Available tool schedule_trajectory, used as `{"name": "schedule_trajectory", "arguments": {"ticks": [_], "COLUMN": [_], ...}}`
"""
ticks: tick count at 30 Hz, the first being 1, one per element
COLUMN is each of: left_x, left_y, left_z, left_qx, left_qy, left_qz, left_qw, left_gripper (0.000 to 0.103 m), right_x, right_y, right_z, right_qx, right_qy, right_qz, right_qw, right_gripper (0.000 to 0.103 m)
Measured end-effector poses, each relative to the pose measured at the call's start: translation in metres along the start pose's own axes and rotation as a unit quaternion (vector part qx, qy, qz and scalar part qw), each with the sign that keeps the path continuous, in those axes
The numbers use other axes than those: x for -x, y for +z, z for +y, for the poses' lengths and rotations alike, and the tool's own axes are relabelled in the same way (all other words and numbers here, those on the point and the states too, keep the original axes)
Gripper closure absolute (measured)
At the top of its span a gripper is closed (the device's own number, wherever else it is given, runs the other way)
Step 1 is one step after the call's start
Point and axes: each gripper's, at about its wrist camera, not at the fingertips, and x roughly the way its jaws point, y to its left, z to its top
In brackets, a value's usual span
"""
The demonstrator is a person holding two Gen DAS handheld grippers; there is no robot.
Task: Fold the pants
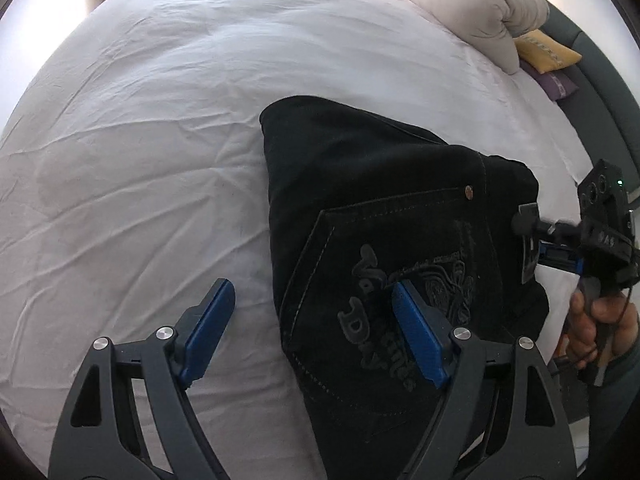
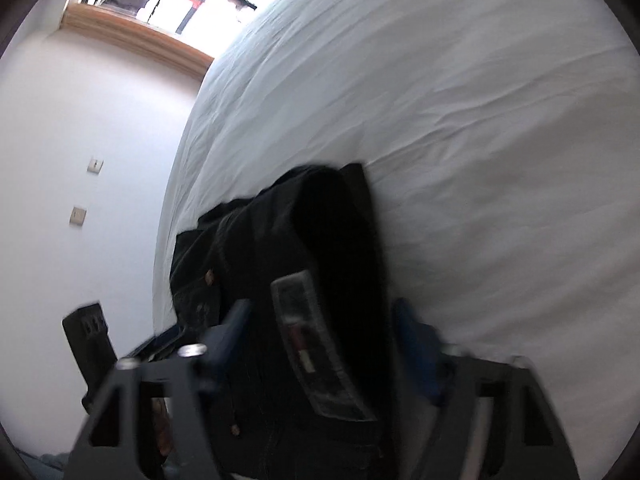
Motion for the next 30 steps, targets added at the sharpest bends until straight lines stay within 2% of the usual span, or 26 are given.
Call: {"name": "schedule_trajectory", "arguments": {"ticks": [1, 2, 3, 5, 8, 11, 13, 14, 17, 19, 24, 30], "left_x": [-0.001, -0.003, -0.004, -0.003, -0.001, 0.004, 0.011, 0.014, 0.033, 0.054, 0.088, 0.062], "left_y": [0.002, 0.003, 0.004, 0.004, 0.005, 0.007, 0.009, 0.01, 0.016, 0.024, 0.059, 0.113], "left_z": [-0.002, -0.005, -0.008, -0.012, -0.016, -0.016, -0.015, -0.014, -0.01, -0.005, 0.025, 0.069], "left_qx": [-0.004, -0.007, -0.01, -0.016, -0.024, -0.022, -0.018, -0.017, -0.011, -0.011, -0.007, -0.007], "left_qy": [-0.006, -0.012, -0.003, 0.002, -0.003, -0.011, -0.019, -0.023, -0.036, -0.029, -0.005, 0.034], "left_qz": [0.001, 0.005, 0.006, 0.003, 0.003, 0.002, -0.002, -0.003, -0.01, -0.032, -0.075, -0.079], "left_qw": [1.0, 0.9999, 0.9999, 0.9999, 0.9997, 0.9997, 0.9997, 0.9996, 0.9992, 0.999, 0.9972, 0.9963], "left_gripper": [0.045, 0.055, 0.057, 0.071, 0.079, 0.083, 0.085, 0.085, 0.086, 0.086, 0.086, 0.085], "right_x": [0.002, 0.002, 0.001, -0.001, 0.001, 0.005, 0.011, 0.025, 0.027, 0.032, 0.022, -0.03], "right_y": [-0.002, -0.002, -0.002, -0.001, -0.003, -0.007, -0.009, -0.011, -0.011, -0.004, 0.03, 0.088], "right_z": [0.006, 0.01, 0.014, 0.02, 0.033, 0.057, 0.073, 0.074, 0.102, 0.117, 0.154, 0.18], "right_qx": [0.012, 0.027, 0.029, 0.032, 0.063, 0.095, 0.113, 0.122, 0.137, 0.14, 0.149, 0.151], "right_qy": [-0.018, -0.039, -0.047, -0.067, -0.105, -0.136, -0.139, -0.139, -0.134, -0.12, -0.083, -0.077], "right_qz": [0.003, 0.005, 0.006, 0.005, -0.001, -0.015, -0.025, -0.029, -0.042, -0.053, -0.073, -0.069], "right_qw": [1.0, 0.999, 0.998, 0.997, 0.993, 0.986, 0.983, 0.982, 0.981, 0.981, 0.983, 0.983], "right_gripper": [0.045, 0.048, 0.054, 0.062, 0.073, 0.081, 0.083, 0.084, 0.084, 0.085, 0.085, 0.085]}}
